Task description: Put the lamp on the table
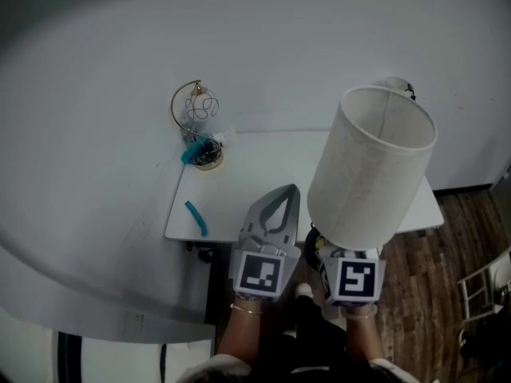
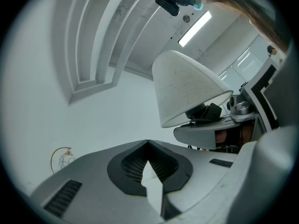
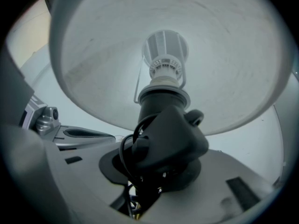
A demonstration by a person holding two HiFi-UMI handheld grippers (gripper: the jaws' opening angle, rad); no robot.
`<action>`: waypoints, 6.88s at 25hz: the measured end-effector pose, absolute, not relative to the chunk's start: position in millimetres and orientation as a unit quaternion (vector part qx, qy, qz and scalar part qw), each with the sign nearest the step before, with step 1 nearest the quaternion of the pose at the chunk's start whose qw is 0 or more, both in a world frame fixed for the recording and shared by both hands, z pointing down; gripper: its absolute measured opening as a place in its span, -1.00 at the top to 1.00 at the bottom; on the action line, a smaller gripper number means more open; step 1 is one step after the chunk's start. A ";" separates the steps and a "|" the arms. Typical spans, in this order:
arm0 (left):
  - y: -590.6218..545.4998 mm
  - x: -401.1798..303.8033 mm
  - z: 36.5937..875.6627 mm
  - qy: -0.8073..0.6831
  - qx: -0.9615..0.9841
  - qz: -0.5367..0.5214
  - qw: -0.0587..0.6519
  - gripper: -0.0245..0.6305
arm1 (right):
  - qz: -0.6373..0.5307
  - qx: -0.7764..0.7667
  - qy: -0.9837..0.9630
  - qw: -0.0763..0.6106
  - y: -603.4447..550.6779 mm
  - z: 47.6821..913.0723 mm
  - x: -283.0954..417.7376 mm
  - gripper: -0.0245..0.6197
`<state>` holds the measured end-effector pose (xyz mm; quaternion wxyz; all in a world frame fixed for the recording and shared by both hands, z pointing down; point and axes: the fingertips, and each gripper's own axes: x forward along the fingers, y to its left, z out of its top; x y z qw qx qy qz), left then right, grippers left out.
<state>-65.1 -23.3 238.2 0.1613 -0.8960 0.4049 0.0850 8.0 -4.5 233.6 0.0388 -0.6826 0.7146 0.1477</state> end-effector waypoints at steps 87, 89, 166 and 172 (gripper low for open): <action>-278.0 23.2 287.8 0.480 -0.866 0.050 0.128 0.93 | 0.110 -0.631 0.767 0.035 -286.5 302.9 108.7 0.53; -277.9 22.8 288.6 0.481 -0.866 0.047 0.129 0.93 | 0.110 -0.631 0.767 0.037 -286.6 303.5 108.7 0.53; -324.0 -14.6 322.1 0.493 -0.865 0.044 0.082 0.93 | 0.099 -0.648 0.753 0.052 -352.0 389.4 93.7 0.53; -321.3 -15.5 322.9 0.494 -0.864 0.047 0.080 0.93 | 0.101 -0.645 0.755 0.051 -349.9 395.4 92.9 0.53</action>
